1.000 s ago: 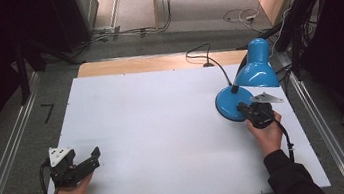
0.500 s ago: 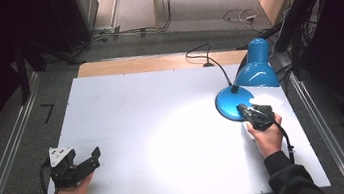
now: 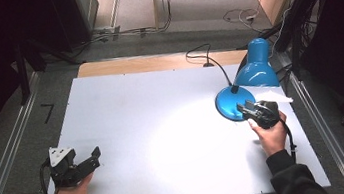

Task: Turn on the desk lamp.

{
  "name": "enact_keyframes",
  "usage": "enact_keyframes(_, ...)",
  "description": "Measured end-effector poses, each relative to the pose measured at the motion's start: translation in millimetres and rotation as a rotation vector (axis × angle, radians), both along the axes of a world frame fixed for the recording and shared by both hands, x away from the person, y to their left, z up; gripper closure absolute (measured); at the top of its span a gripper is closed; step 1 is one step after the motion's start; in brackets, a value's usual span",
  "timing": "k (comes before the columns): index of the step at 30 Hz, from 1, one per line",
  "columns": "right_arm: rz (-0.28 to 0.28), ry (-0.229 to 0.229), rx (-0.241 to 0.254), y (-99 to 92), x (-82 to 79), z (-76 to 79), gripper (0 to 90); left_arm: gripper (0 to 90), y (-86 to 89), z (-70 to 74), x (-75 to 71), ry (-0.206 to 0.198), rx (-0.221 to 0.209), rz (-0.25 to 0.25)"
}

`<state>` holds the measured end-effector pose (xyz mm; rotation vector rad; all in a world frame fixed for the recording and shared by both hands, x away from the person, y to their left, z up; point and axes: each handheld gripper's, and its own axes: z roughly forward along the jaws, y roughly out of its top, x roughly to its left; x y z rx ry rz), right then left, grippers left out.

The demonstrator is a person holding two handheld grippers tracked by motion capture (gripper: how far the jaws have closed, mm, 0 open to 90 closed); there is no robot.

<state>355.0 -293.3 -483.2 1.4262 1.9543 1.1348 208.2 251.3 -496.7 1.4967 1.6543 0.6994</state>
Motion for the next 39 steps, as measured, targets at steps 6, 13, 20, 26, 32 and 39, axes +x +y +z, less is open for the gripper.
enact_keyframes(6,-0.004,0.002,0.008,-0.9,-1.4,1.7,31.3,16.5,0.0,-0.1,0.3,0.001,0.0,-0.002)
enact_keyframes(13,0.005,0.011,-0.001,-1.7,-3.4,2.6,20.1,16.5,0.0,-0.2,0.1,0.001,-0.001,-0.002)
enact_keyframes(20,0.006,0.018,-0.013,-1.5,-5.5,2.4,15.7,16.5,0.2,0.1,-0.4,-0.001,-0.001,-0.001)
enact_keyframes(26,0.001,0.01,-0.014,-4.6,-9.5,4.5,15.7,16.5,0.7,0.4,-0.6,-0.004,-0.004,-0.001)
enact_keyframes(32,0.0,0.014,-0.018,-7.1,-11.8,4.8,15.6,16.5,0.9,0.8,-0.8,-0.005,-0.003,-0.002)
enact_keyframes(39,0.0,0.017,-0.017,-11.8,-15.8,5.3,15.6,16.5,0.9,0.9,-1.0,-0.005,-0.003,-0.001)
